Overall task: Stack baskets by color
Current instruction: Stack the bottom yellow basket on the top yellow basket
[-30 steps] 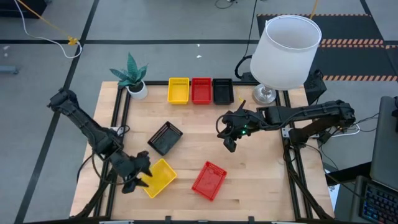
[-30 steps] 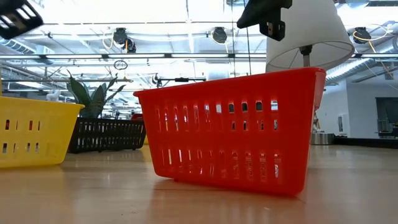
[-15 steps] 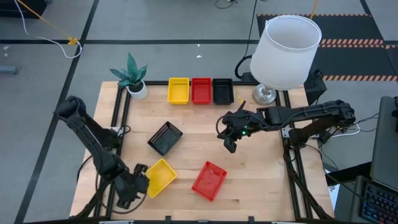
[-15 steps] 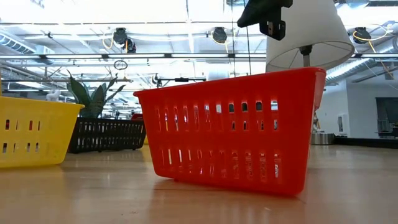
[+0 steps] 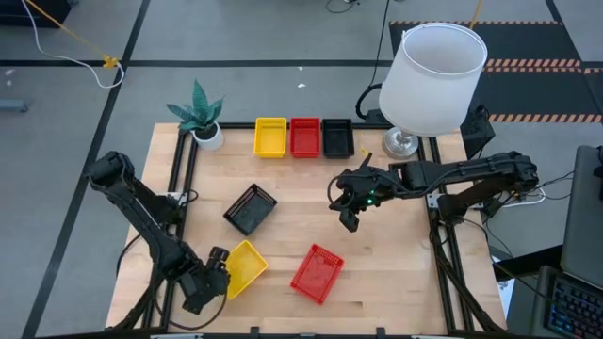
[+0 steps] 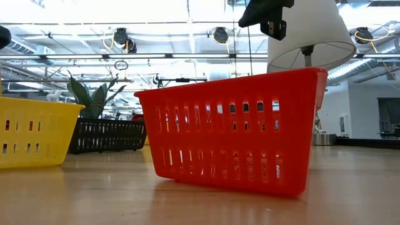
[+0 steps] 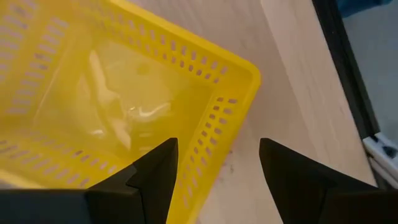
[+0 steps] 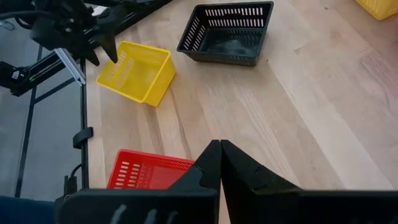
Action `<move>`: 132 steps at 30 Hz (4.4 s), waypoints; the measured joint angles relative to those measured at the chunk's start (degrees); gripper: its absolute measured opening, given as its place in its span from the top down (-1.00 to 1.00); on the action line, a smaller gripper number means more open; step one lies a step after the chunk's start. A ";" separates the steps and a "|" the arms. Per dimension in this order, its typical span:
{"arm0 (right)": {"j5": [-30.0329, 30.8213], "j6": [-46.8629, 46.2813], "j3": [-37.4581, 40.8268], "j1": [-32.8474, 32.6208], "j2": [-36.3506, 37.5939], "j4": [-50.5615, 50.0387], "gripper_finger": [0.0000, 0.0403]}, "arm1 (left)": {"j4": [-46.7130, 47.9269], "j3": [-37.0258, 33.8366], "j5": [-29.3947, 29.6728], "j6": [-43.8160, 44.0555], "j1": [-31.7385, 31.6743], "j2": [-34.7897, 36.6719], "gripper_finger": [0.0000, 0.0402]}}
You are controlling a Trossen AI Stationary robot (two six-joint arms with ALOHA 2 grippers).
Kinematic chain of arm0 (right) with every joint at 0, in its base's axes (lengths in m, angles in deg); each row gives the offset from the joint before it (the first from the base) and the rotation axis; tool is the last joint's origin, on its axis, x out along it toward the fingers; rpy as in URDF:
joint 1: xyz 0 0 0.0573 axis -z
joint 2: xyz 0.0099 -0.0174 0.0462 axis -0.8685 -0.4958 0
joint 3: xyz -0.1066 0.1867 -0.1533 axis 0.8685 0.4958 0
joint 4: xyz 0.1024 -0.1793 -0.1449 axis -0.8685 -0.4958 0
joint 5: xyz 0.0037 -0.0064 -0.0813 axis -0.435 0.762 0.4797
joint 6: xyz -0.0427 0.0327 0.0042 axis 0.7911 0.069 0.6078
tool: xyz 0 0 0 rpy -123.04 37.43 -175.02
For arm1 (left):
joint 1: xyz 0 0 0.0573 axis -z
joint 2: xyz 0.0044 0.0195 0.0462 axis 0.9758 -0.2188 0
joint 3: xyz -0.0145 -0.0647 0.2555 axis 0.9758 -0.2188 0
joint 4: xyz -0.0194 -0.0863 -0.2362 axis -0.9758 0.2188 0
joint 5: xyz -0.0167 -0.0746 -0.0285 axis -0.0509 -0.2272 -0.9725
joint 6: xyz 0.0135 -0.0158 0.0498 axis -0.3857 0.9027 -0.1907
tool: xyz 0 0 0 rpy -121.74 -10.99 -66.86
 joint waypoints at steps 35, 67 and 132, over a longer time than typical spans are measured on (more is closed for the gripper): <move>0.02 1.53 -0.01 0.00 0.00 -0.02 1.00 | -2.97 -0.07 0.24 -10.09 -0.07 -3.56 0.92; -1.64 2.60 2.33 0.00 -0.04 2.60 1.00 | 15.53 23.62 2.32 -10.06 -4.32 -3.54 0.97; 5.09 0.04 2.42 1.68 14.64 0.76 1.00 | 23.97 41.77 13.05 -62.15 -69.53 -3.51 0.97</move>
